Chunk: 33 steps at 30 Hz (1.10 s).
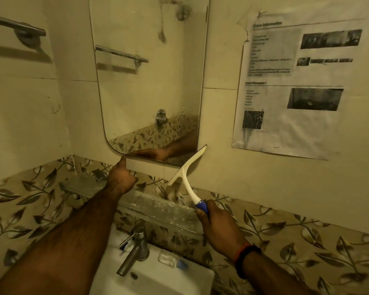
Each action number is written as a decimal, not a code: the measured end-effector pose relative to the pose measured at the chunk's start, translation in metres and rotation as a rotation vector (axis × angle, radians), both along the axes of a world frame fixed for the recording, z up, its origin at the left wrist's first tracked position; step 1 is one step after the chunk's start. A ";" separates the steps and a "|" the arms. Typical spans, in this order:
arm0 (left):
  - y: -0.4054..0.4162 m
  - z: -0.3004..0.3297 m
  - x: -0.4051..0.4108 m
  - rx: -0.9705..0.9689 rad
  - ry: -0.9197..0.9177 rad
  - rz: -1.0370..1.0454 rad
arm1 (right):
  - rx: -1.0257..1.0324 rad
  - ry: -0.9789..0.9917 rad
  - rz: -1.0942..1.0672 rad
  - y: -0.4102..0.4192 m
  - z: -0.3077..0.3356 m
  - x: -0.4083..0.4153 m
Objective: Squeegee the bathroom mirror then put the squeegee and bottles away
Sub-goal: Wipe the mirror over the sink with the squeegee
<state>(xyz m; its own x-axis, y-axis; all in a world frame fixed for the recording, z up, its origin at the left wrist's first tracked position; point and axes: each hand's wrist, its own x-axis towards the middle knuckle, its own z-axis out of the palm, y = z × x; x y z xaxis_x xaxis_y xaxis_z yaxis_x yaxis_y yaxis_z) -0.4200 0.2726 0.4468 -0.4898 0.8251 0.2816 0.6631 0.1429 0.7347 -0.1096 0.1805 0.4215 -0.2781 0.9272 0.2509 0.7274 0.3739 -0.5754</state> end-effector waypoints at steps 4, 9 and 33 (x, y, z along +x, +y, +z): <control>-0.005 0.002 -0.006 0.042 -0.069 0.001 | -0.013 0.063 -0.015 -0.006 0.005 -0.005; -0.008 0.013 -0.017 0.081 -0.096 0.011 | 0.061 0.256 0.062 0.005 0.052 -0.050; 0.018 0.046 -0.102 0.058 -0.032 0.007 | 0.358 0.491 0.245 0.113 0.308 -0.304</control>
